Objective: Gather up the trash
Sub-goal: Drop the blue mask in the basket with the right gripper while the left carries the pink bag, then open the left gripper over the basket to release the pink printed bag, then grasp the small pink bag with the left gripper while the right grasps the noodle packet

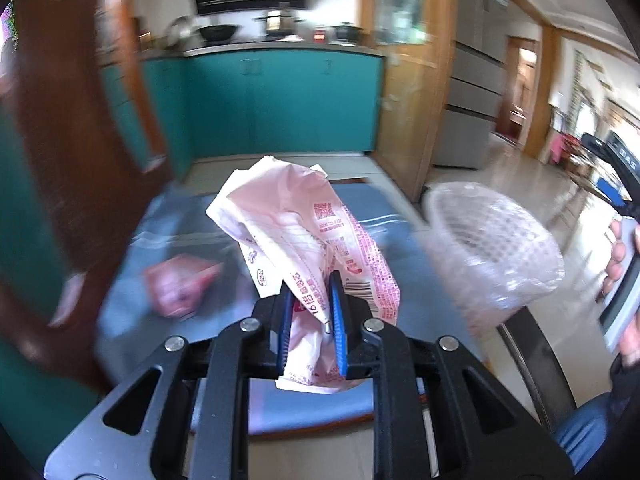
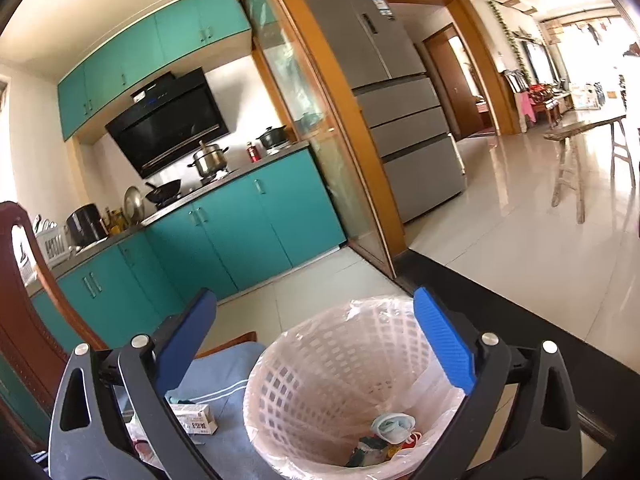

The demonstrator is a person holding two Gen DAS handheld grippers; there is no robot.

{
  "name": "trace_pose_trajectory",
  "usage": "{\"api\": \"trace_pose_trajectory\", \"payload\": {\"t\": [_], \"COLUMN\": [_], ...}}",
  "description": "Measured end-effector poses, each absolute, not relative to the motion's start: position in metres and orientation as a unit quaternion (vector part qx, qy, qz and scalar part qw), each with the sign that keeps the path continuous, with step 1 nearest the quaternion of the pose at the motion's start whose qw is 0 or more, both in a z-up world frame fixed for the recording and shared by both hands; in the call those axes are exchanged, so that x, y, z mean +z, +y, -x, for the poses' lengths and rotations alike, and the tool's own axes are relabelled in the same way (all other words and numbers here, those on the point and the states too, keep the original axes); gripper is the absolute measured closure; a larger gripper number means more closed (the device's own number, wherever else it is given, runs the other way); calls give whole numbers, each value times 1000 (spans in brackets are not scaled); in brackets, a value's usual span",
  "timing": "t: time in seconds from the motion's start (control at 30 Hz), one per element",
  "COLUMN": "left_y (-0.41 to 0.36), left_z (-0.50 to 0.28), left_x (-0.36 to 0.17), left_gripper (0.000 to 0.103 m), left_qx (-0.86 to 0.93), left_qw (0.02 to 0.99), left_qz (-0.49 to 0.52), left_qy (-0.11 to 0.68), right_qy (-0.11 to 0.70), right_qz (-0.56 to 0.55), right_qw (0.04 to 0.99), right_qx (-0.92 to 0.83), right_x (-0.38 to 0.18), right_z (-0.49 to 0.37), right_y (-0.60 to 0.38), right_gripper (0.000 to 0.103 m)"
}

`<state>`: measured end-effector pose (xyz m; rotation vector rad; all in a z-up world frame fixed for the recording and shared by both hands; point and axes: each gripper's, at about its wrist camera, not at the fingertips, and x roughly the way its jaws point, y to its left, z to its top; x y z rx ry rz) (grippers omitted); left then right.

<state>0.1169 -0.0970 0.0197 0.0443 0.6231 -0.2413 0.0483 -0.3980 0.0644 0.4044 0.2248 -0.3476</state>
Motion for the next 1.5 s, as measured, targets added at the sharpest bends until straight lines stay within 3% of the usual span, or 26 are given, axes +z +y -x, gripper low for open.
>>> {"api": "trace_pose_trajectory", "payload": {"t": [0.2, 0.3, 0.37, 0.4, 0.57, 0.83, 1.03, 1.23, 1.5], "left_y": [-219, -269, -288, -293, -252, -87, 1, 17, 6], "left_z": [-159, -178, -186, -189, -185, -121, -88, -97, -96], "left_x": [38, 35, 30, 27, 25, 49, 40, 25, 7], "left_gripper": [84, 76, 27, 24, 23, 12, 11, 12, 12], "left_qx": [-226, -267, -287, -283, -237, -96, -5, -12, -35], "left_qw": [927, 916, 913, 915, 923, 959, 969, 961, 949], "left_qz": [-23, -20, -24, -30, -25, -23, 15, 13, 15], "left_qy": [298, 300, 289, 287, 302, 265, 245, 276, 313], "right_qy": [89, 91, 91, 93, 103, 138, 203, 249, 262], "right_qz": [-230, -236, -236, -234, -224, -173, -95, -24, -20], "right_qw": [947, 945, 945, 946, 951, 966, 974, 968, 964], "right_qx": [-206, -208, -206, -204, -188, -132, -40, 27, 34], "right_x": [64, 63, 63, 63, 63, 61, 49, 30, 21], "right_z": [-35, -36, -36, -36, -39, -52, -63, -64, -71], "right_y": [-417, -419, -418, -419, -413, -367, -291, -223, -206], "right_gripper": [6, 6, 6, 6, 6, 6, 6, 6, 6]}}
